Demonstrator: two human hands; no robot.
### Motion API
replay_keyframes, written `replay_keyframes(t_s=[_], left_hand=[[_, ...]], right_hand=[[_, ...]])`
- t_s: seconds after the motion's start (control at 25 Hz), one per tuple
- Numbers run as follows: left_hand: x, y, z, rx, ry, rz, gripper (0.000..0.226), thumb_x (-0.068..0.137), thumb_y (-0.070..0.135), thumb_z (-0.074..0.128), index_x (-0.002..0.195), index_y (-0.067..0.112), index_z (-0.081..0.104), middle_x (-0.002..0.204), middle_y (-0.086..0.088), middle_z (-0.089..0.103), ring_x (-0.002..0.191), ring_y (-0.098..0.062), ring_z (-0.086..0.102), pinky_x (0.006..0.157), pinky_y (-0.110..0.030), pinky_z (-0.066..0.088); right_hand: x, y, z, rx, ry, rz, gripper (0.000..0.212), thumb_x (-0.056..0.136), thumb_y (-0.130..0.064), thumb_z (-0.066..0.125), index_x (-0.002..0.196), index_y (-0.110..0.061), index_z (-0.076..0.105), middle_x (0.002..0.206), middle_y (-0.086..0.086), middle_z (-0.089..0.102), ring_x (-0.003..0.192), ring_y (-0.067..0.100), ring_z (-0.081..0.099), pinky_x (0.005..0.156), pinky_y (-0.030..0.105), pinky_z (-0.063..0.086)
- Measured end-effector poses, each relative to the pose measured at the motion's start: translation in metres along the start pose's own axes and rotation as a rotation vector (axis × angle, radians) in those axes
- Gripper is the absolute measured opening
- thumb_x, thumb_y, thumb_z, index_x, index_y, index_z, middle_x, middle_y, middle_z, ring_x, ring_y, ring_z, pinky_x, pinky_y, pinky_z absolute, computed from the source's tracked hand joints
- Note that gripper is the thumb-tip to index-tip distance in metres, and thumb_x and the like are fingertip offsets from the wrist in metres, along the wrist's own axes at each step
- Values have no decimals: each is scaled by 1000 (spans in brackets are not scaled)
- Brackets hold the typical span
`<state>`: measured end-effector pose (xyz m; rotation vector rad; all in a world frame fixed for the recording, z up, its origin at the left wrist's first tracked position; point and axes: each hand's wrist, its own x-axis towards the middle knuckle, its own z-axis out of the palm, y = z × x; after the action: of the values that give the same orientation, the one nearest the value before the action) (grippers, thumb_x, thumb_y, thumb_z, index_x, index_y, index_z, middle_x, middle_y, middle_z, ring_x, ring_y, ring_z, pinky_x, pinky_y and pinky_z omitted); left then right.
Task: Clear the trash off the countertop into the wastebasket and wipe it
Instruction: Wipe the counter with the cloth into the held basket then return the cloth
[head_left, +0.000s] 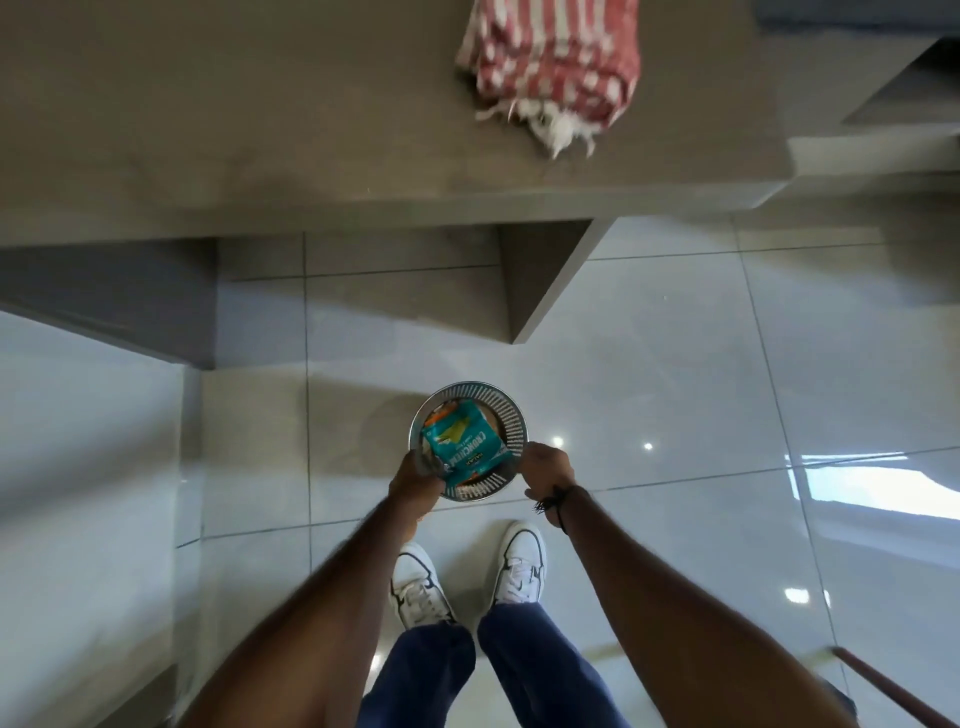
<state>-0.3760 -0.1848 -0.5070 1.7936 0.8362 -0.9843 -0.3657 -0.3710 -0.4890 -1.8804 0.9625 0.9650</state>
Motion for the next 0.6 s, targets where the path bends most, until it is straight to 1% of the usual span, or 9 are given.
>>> replay_keyframes(t_s=[0.12,0.2,0.24,0.32,0.4,0.44,0.48,0.52,0.6], left_hand=[[-88,41,-25,243,42,189,48,94,10,62,142,10,57,139,-16,66,128,-34,61,105,-38,53],[-154,78,-47,219,35,292,45,94,3,60,139,6,61,138,-18,67,127,-31,64,109,-38,52],[-186,99,-58,185,35,348,39,93,1,60,132,5,66,134,-17,71,122,-29,68,108,-38,54],[-242,146,-81,147,35,465,25,91,2,62,112,8,74,115,-13,78,108,-26,73,97,-37,60],[-287,194,-98,113,1,569,18,92,3,60,92,16,72,91,-9,78,85,-26,76,74,-33,62],[-303,218,-105,106,-7,631,21,92,3,58,86,18,70,82,-8,77,74,-27,74,65,-31,61],[-314,238,-110,101,25,706,20,92,5,57,85,18,70,79,-8,77,67,-28,73,62,-31,60],[-323,262,-115,117,128,789,16,91,8,58,88,17,71,82,-9,78,68,-27,73,63,-33,61],[-325,303,-123,103,367,865,16,89,12,61,100,13,72,97,-10,78,84,-28,74,75,-38,62]], right_hand=[[-89,-34,-27,229,83,-24,26,85,-9,61,107,-14,74,99,12,68,100,33,64,94,47,55],[-156,-58,-52,339,96,-92,22,86,-6,58,89,-21,75,101,18,74,96,39,69,84,48,56],[-187,-71,-66,352,118,-148,23,85,-7,57,81,-23,72,101,20,76,95,40,71,85,50,58],[-243,-101,-94,306,193,-290,19,83,-13,56,76,-24,71,94,16,78,91,39,73,83,52,61],[-285,-132,-118,258,327,-438,17,80,-21,54,77,-22,71,81,10,77,78,34,73,70,42,61],[-300,-149,-130,230,429,-505,18,79,-25,53,78,-19,71,76,8,76,73,32,71,63,34,55],[-310,-166,-141,209,535,-561,18,78,-26,54,79,-17,70,74,7,75,71,30,69,59,28,47],[-318,-187,-154,207,617,-610,18,78,-26,56,81,-16,70,74,6,75,71,29,68,60,25,42],[-320,-224,-179,221,644,-629,24,79,-27,60,95,-14,72,85,6,77,82,28,70,68,27,48]])
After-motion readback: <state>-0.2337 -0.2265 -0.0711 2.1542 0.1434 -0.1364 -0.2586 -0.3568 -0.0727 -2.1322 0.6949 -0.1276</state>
